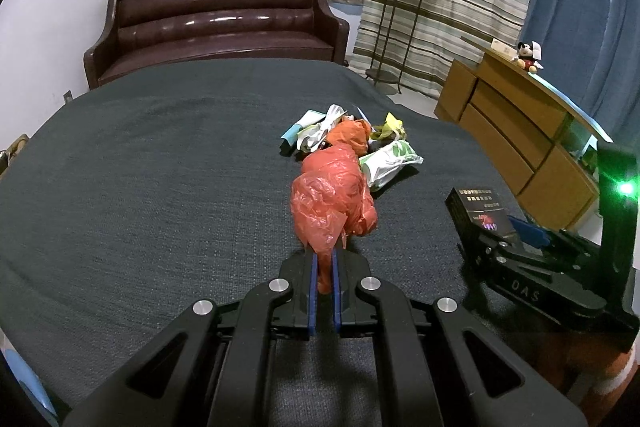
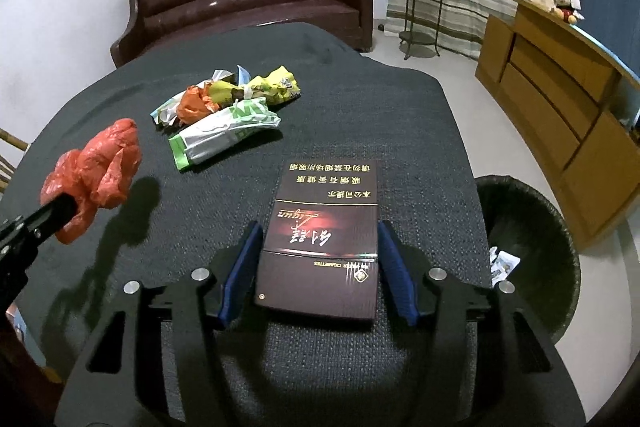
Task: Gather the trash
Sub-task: 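Carry the red bag and dark brown box over the trash bin with both grippers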
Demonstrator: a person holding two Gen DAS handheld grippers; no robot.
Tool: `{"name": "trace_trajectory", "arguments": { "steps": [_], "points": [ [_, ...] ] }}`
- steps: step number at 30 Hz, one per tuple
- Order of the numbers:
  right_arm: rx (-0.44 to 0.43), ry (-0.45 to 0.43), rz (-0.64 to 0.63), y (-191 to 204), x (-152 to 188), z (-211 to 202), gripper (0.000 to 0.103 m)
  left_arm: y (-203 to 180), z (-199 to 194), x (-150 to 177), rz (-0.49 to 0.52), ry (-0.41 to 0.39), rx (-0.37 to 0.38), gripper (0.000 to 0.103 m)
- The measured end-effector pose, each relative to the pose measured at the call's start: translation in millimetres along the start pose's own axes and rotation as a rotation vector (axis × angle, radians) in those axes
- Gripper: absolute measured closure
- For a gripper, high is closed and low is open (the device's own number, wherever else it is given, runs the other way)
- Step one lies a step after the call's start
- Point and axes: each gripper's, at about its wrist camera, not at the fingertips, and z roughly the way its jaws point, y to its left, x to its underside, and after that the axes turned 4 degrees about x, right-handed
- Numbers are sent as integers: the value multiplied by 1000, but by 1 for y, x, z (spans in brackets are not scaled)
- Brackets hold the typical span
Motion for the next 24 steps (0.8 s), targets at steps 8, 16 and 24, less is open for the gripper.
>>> {"name": "trace_trajectory", "arguments": {
  "steps": [8,16,24],
  "points": [
    [4,-63,23,-15,-4,-21,46,-12,0,-1,9,-16,19,97],
    [45,-106,55,-46,-7,-40,46,-55,6,-5,73,-29,80,97],
    [134,-130,96,-96,-4,-51,46,-100,22,-7,148,-23,114,97]
  ]
}}
